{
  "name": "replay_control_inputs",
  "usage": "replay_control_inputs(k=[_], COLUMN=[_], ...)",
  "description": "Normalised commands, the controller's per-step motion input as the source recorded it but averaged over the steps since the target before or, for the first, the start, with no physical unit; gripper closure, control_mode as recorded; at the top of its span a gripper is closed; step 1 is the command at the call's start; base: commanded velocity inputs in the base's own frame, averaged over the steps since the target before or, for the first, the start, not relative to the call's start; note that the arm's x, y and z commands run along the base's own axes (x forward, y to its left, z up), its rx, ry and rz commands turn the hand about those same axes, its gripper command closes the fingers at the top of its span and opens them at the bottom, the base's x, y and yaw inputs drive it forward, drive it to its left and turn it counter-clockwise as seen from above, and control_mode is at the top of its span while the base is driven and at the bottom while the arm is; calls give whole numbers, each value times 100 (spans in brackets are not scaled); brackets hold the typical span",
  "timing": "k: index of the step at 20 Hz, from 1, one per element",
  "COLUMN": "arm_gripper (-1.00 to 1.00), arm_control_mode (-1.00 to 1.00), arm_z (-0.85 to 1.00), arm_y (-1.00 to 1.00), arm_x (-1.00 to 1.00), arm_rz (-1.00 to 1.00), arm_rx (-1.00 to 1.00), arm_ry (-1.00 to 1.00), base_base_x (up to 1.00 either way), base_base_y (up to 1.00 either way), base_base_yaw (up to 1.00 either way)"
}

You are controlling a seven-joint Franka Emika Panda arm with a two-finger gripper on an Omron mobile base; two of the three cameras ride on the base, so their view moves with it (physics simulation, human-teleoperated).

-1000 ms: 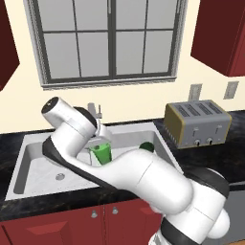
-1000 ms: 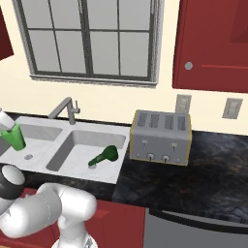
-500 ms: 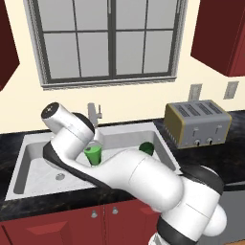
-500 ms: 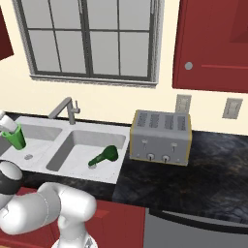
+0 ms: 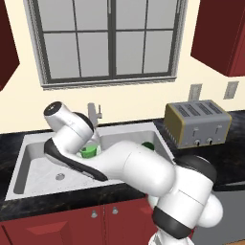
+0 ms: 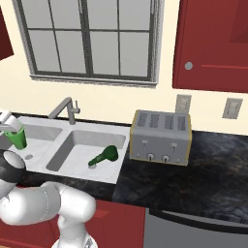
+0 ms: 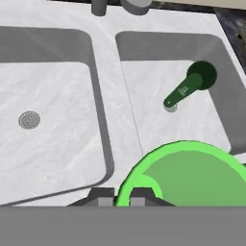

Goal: Move any existing items from the left basin to the right basin for drying. Then move the cup from the counter to the left basin of the sink for washing.

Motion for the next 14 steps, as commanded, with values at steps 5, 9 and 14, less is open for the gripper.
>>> replay_control_inputs(k=[5,9,14], arm_gripper=[100,100,100], arm_control_mode=[-100,-100,-100], arm_z=[-26,-27,-24], arm_y=[17,11,17], arm_x=[44,33,35], arm_rz=[1,0,0], arm_rx=[1,1,0], arm_ry=[0,0,1], base_base_x=[0,0,0], base_base_y=[0,0,0], base_base_yaw=[0,0,0])
